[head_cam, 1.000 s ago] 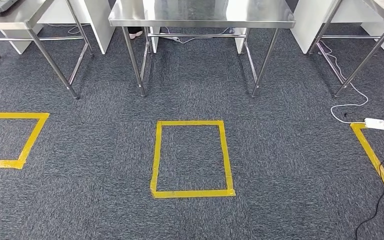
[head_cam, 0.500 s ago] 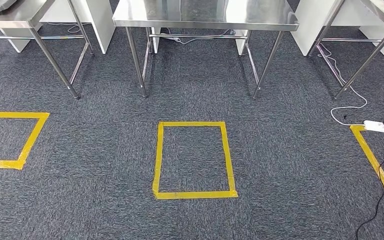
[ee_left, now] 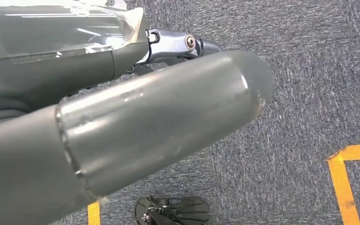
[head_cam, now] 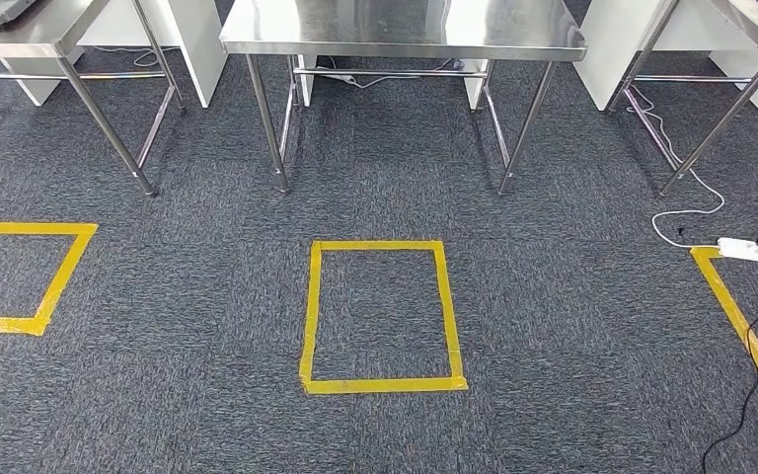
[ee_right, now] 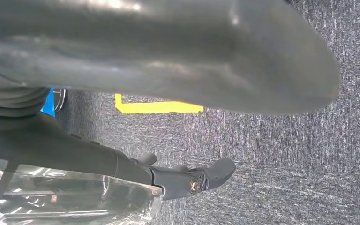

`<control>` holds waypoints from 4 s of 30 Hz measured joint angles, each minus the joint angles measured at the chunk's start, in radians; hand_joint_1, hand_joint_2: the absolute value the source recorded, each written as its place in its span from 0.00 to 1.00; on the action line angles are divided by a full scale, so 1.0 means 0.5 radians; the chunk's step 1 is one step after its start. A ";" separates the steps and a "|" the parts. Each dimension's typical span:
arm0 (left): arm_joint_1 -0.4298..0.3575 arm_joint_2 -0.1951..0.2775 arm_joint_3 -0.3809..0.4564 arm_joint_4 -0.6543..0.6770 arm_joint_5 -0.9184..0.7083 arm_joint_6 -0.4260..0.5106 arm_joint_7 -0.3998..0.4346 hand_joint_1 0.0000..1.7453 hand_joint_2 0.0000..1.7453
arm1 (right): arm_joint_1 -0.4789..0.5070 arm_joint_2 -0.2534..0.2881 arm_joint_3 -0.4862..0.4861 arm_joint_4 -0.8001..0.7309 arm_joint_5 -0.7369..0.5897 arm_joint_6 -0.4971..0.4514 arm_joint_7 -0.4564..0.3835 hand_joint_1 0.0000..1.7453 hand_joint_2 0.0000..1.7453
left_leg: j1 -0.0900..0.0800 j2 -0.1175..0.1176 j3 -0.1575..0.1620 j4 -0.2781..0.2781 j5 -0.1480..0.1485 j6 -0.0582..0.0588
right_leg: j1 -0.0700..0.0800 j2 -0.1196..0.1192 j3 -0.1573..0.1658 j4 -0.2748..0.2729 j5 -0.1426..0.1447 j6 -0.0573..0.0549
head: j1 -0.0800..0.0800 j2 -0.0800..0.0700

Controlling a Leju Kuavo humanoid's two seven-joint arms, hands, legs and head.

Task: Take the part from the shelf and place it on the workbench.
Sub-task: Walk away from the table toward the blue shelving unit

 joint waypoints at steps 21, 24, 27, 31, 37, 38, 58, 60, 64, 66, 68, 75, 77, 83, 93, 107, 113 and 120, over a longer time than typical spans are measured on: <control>0.002 0.005 0.026 0.001 0.020 -0.015 0.004 0.00 0.00 | -0.002 -0.016 0.027 0.000 0.003 0.038 0.011 0.00 0.00 | 0.051 0.004 -0.113 0.236 -0.154 -0.090 | -0.020 -0.005 -0.123 0.080 0.082 -0.067 | -0.007 0.000; 0.004 0.004 0.029 0.001 0.021 -0.014 0.006 0.00 0.00 | 0.002 -0.016 0.028 0.000 0.004 0.042 0.013 0.00 0.00 | 0.053 0.004 -0.229 0.562 -0.304 -0.102 | -0.010 -0.009 -0.149 0.083 0.096 -0.082 | -0.010 0.000; 0.003 0.005 0.030 0.000 0.023 -0.014 0.008 0.00 0.00 | 0.002 -0.015 0.028 0.000 0.004 0.049 0.014 0.00 0.00 | 0.053 0.005 -0.052 0.299 -0.164 -0.089 | -0.008 -0.008 -0.147 0.084 0.100 -0.079 | -0.011 0.000; -0.002 0.005 0.029 0.000 0.023 -0.014 0.007 0.00 0.00 | -0.004 -0.015 0.028 0.000 0.004 0.057 0.014 0.00 0.00 | 0.033 0.003 0.104 -0.004 -0.093 -0.061 | 0.015 -0.007 -0.157 0.084 0.110 -0.043 | -0.007 0.000; -0.003 0.004 0.030 0.000 0.023 -0.004 0.004 0.00 0.00 | -0.002 -0.019 0.029 0.000 0.005 0.062 0.014 0.00 0.00 | 0.024 0.011 0.076 -0.040 -0.041 0.028 | 0.014 -0.003 -0.337 0.442 -0.081 -0.031 | 0.001 0.000; -0.003 0.005 0.030 0.000 0.023 -0.001 0.003 0.00 0.00 | 0.000 -0.018 0.029 0.000 0.005 0.063 0.014 0.00 0.00 | 0.018 0.012 0.068 -0.039 -0.038 0.032 | 0.014 -0.002 -0.393 0.570 -0.132 -0.034 | 0.002 0.000; -0.002 -0.001 0.030 0.000 -0.006 0.008 0.023 0.00 0.00 | -0.001 -0.024 0.046 -0.001 0.006 0.060 0.004 0.00 1.00 | -0.007 0.006 0.057 -0.025 -0.024 0.011 | 0.065 -0.004 -0.104 0.050 0.064 -0.052 | -0.006 0.000; -0.002 -0.001 0.030 0.000 -0.007 0.009 0.025 0.00 0.00 | -0.001 -0.024 0.046 -0.001 0.006 0.061 0.005 0.00 1.00 | -0.007 0.006 0.057 -0.025 -0.024 0.011 | 0.067 -0.004 -0.105 0.050 0.064 -0.053 | -0.006 0.000; -0.002 -0.002 0.030 0.000 -0.007 0.010 0.027 0.00 0.00 | -0.001 -0.024 0.046 -0.001 0.008 0.062 0.008 0.00 1.00 | -0.009 0.006 0.056 -0.025 -0.024 0.011 | 0.067 -0.004 -0.106 0.050 0.064 -0.053 | -0.005 0.000; -0.001 -0.003 0.030 0.000 -0.007 0.010 0.029 0.00 0.00 | -0.001 -0.024 0.047 -0.001 0.010 0.062 0.009 0.00 1.00 | -0.012 0.006 0.056 -0.025 -0.024 0.011 | 0.065 -0.004 -0.106 0.050 0.064 -0.053 | -0.005 0.000; -0.001 -0.003 0.031 0.000 -0.008 0.010 0.030 0.00 0.00 | -0.001 -0.024 0.048 -0.001 0.010 0.063 0.009 0.00 0.50 | -0.014 0.006 0.056 -0.025 -0.024 0.011 | 0.064 -0.004 -0.106 0.050 0.064 -0.053 | -0.005 0.000; -0.001 -0.002 0.031 0.000 -0.014 0.010 0.033 0.00 0.00 | -0.001 -0.021 0.048 -0.001 0.001 0.063 0.008 0.00 0.00 | -0.026 0.005 0.052 -0.018 -0.028 0.019 | 0.050 -0.004 -0.104 0.048 0.067 -0.046 | -0.006 0.000; -0.001 -0.001 0.031 0.000 -0.016 0.010 0.036 0.00 0.00 | -0.001 -0.017 0.048 -0.001 0.000 0.063 0.006 0.00 0.00 | -0.030 0.004 0.047 -0.013 -0.030 0.031 | 0.041 -0.005 -0.103 0.044 0.071 -0.039 | -0.006 0.000; -0.003 -0.007 0.031 0.000 -0.018 0.009 0.038 0.00 0.00 | 0.000 -0.017 0.048 -0.002 -0.001 0.063 0.003 0.00 0.00 | -0.001 0.039 0.054 -0.066 0.006 0.066 | 0.040 0.001 -0.312 0.466 -0.134 -0.046 | 0.001 0.000; -0.003 -0.007 0.031 0.000 -0.021 0.006 0.041 0.00 0.00 | -0.001 -0.018 0.048 -0.003 -0.007 0.076 -0.004 0.00 0.00 | 0.005 0.163 0.066 -0.023 -0.035 -0.035 | 0.011 -0.090 -0.175 0.087 0.095 -0.019 | 0.006 0.000; 0.000 -0.001 0.031 0.000 -0.048 0.004 0.046 0.00 0.00 | -0.006 -0.008 0.048 -0.004 -0.027 0.094 -0.002 0.00 0.00 | 0.046 -0.158 0.096 -0.003 -0.093 -0.060 | 0.012 0.198 -0.205 0.091 0.147 -0.051 | 0.004 0.000; -0.001 -0.006 0.031 0.000 -0.049 0.004 0.051 0.00 0.00 | -0.004 -0.008 0.047 -0.004 -0.032 0.096 -0.001 0.00 0.00 | 0.032 0.000 0.096 -0.050 -0.056 0.016 | 0.019 0.049 -0.398 0.403 -0.020 -0.026 | 0.012 0.000; -0.002 -0.010 0.031 0.000 -0.050 0.004 0.059 0.00 0.00 | -0.002 -0.012 0.047 -0.004 -0.042 0.096 -0.001 0.00 0.00 | 0.006 0.177 0.101 -0.045 -0.063 0.009 | 0.032 -0.089 -0.213 0.179 0.051 0.010 | 0.013 0.000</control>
